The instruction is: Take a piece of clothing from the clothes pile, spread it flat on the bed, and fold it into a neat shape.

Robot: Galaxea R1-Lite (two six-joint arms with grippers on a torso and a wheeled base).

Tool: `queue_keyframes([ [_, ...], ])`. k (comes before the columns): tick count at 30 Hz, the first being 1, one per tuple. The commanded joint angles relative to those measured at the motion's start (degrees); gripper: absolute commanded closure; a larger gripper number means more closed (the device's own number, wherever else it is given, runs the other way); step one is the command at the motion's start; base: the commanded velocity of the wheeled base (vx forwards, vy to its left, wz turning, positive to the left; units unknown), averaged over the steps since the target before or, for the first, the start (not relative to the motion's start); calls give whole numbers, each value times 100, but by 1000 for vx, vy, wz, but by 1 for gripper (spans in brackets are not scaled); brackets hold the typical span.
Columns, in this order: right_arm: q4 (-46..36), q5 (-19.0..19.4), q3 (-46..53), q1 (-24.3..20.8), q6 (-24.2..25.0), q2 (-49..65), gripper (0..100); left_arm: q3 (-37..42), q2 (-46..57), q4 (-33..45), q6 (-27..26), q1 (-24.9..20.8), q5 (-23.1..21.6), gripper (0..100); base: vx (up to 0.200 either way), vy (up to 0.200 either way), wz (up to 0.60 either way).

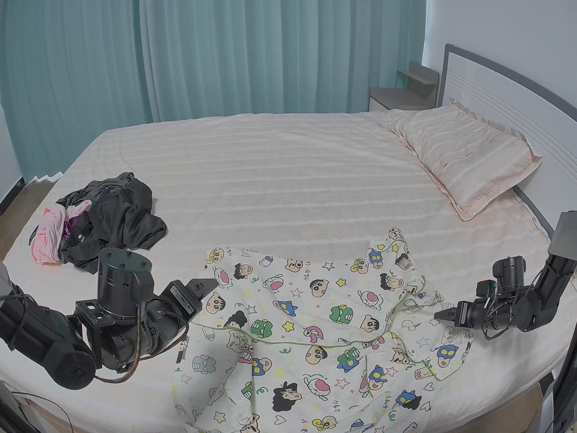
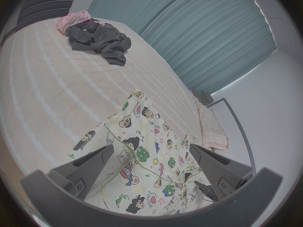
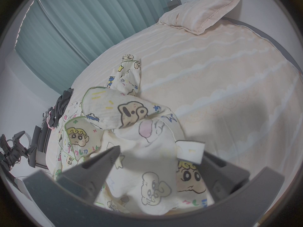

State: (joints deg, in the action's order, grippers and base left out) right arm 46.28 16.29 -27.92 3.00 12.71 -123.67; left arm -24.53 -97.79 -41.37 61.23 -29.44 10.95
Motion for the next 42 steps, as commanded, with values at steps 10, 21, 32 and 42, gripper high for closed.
queue_keyframes([
  [10, 31, 6, -82, 359, -6, 28, 100, 1, -12, -2, 3, -9, 4, 0, 0, 0, 0],
  [21, -31, 120, -478, 1168, -6, 388, 100, 9, -47, -2, 3, -35, -5, 0, 0, 0, 0],
  [32, 4, 103, -583, 1256, 21, 203, 0, 45, -381, 7, 143, -273, -40, 0, 0, 0, 0],
  [42, 22, 112, -583, 1177, 381, 361, 0, -237, -1497, 24, 240, -1284, -471, 0, 0, 0, 0],
])
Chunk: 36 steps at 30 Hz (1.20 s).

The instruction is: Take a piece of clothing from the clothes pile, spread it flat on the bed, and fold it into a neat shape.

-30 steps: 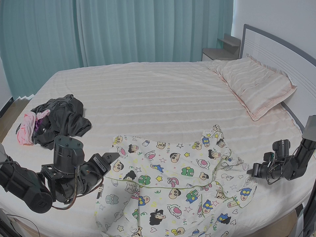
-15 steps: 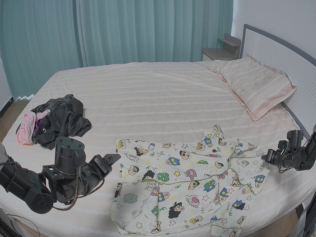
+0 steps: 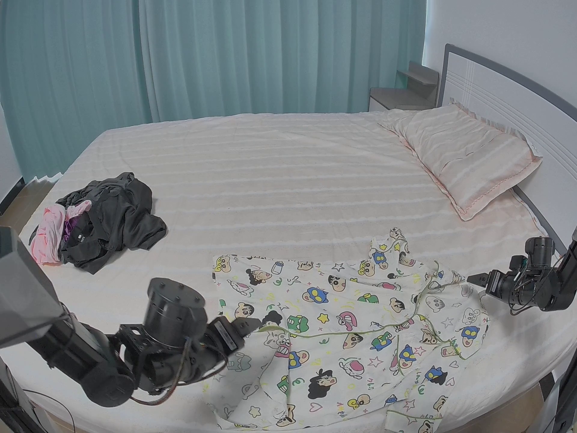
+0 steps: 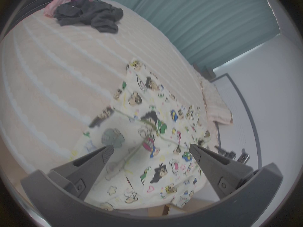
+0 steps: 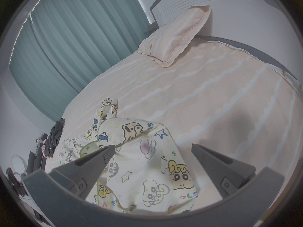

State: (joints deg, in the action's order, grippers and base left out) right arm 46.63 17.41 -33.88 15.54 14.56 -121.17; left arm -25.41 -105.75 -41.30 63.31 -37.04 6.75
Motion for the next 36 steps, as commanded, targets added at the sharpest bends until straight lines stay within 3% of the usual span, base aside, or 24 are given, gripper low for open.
queue_keyframes([
  [1, -13, -1, 30, -122, 232, 147, 0, -149, -833, 8, 85, -673, -43, 0, 0, 0, 0],
  [5, -13, -1, 57, -227, 355, 182, 0, -307, -1369, 8, 586, -1157, 10, 0, 0, 0, 0],
  [14, -13, 8, 57, -262, 434, 182, 0, -404, -1448, 43, 964, -1394, 19, 0, 0, 0, 0],
  [19, -5, 8, 57, -262, 443, 199, 0, -413, -1483, 43, 982, -1561, 19, 0, 0, 0, 0],
  [27, -5, 17, 57, -271, 443, 199, 0, -685, -1791, 210, 982, -1772, 564, 0, 0, 0, 0],
  [28, -5, 17, 65, -271, 443, 199, 0, -711, -1852, 228, 982, -1781, 599, 100, 0, 0, 0],
  [36, -13, 17, 92, -271, 443, 199, 0, -755, -1800, 729, 973, -1640, 1065, 100, 0, 0, 0],
])
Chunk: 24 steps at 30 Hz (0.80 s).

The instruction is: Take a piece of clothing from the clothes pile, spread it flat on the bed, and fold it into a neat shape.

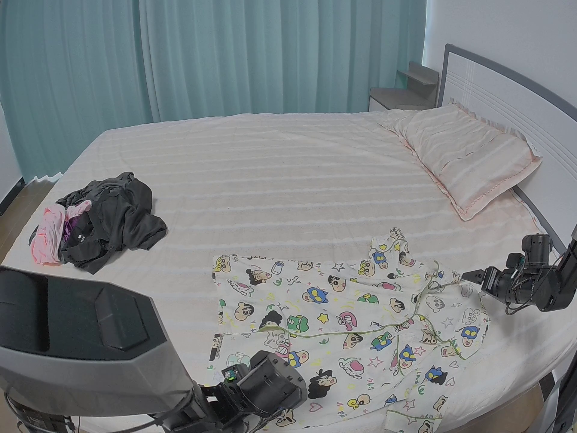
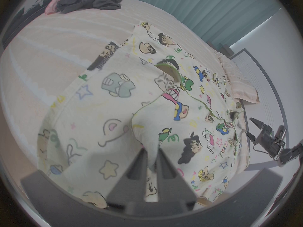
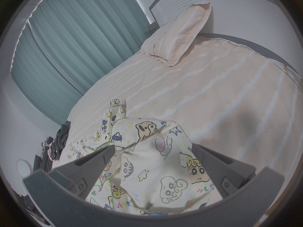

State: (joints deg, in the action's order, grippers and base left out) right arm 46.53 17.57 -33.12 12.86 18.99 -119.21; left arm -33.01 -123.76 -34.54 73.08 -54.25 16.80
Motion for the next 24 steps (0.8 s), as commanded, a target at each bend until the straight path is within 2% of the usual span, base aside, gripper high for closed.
queue_keyframes([
  [1, -4, 1, 25, -12, -1, 12, 0, 67, 177, 131, -31, 143, 122, 100, 0, 0, 0],
  [7, -30, 1, 113, -100, -1, 100, 0, 164, 801, 307, -312, 494, 298, 100, 0, 0, 0],
  [13, -30, 1, 113, -100, -1, 117, 0, 392, 889, 246, -1323, 969, 456, 100, 0, 0, 0],
  [18, -48, 1, 113, -100, -1, 117, 0, 401, 871, -71, -1569, 1153, 245, 100, 0, 0, 0],
  [19, -48, 1, 104, -100, -1, 117, 0, 418, 889, -115, -1868, 1312, 131, 100, 0, 0, 0],
  [21, -48, 1, 113, -100, -1, 117, 0, 436, 889, -194, -2123, 1558, -10, 100, 0, 0, 0],
  [24, -48, 1, 113, -100, -1, 117, 0, 462, 880, -396, -2290, 1848, -344, 100, 0, 0, 0],
])
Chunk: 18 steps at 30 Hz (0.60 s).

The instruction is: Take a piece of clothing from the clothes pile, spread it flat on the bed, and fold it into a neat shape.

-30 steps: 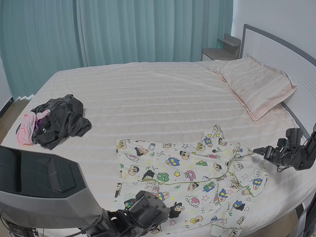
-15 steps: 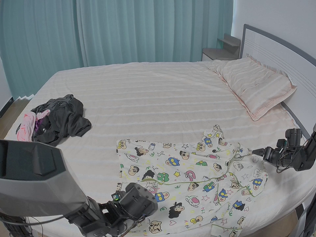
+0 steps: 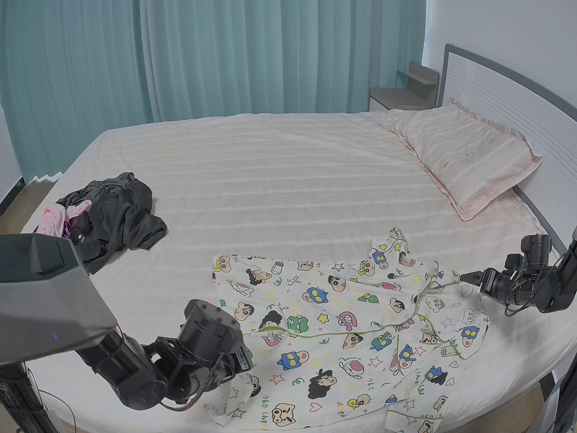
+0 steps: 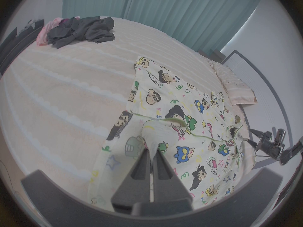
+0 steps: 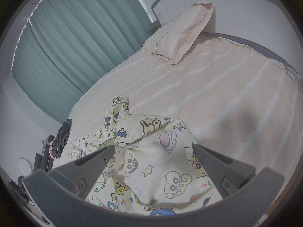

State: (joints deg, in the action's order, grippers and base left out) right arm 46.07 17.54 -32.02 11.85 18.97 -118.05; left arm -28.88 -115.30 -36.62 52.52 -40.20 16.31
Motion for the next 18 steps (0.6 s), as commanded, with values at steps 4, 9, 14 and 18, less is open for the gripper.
queue_keyframes([
  [4, -1, -5, 3, 2, 2, 10, 0, 225, 43, -398, -479, 786, -866, 100, 0, 0, 0],
  [9, -10, 4, 3, 2, 2, 2, 0, 348, -19, -689, -743, 1067, -1236, 100, 0, 0, 0],
  [14, -10, -5, 12, 2, 2, 2, 0, 357, -221, -935, -813, 1217, -1438, 100, 0, 0, 0],
  [18, -10, -5, 12, 2, 2, 10, 0, 418, -406, -1233, -875, 1331, -1482, 0, 0, 0, 0],
])
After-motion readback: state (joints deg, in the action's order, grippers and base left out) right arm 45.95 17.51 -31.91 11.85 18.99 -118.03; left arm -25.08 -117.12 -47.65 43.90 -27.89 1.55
